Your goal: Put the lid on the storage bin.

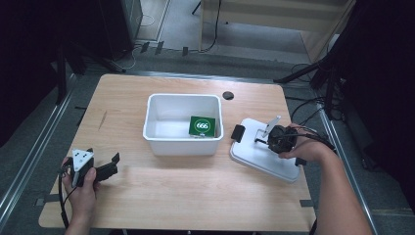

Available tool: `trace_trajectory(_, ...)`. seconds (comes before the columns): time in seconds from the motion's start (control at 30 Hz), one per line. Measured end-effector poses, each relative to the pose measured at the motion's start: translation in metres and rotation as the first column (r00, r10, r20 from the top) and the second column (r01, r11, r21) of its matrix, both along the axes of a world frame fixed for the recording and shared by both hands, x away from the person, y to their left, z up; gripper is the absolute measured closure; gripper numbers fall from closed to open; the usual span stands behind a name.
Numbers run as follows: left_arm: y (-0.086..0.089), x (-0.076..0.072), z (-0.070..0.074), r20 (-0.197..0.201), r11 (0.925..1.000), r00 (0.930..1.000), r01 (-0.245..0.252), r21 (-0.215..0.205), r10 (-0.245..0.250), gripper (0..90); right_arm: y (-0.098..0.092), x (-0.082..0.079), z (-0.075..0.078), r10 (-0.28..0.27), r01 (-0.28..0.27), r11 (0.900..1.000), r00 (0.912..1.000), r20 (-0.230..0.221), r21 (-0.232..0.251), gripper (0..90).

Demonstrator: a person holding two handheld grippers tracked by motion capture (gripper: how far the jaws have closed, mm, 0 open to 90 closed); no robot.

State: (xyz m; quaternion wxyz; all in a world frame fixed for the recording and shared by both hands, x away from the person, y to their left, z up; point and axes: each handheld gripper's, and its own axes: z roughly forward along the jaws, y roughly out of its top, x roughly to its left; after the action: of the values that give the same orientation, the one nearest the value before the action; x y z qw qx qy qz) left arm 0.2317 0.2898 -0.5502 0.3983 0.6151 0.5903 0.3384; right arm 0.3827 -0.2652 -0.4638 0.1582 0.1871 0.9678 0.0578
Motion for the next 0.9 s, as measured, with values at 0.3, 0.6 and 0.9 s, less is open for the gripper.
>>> trace_trajectory(0.3,0.0,0.0,0.0,0.001,1.0,1.0,-0.001,-0.002,0.001,8.1,-0.001,0.002,0.001,0.018,-0.017,1.0,0.9997,-0.014,0.002,84.5)
trace_trajectory(0.6,0.0,0.0,0.0,-0.001,1.0,1.0,0.002,0.002,-0.002,8.1,-0.008,0.003,0.003,0.026,-0.026,1.0,0.9994,-0.021,0.016,85.3)
trace_trajectory(0.9,0.0,0.0,0.0,-0.002,1.0,1.0,0.0,0.003,0.0,8.1,-0.017,-0.002,0.012,0.035,-0.035,0.998,0.9993,0.01,0.044,85.4)
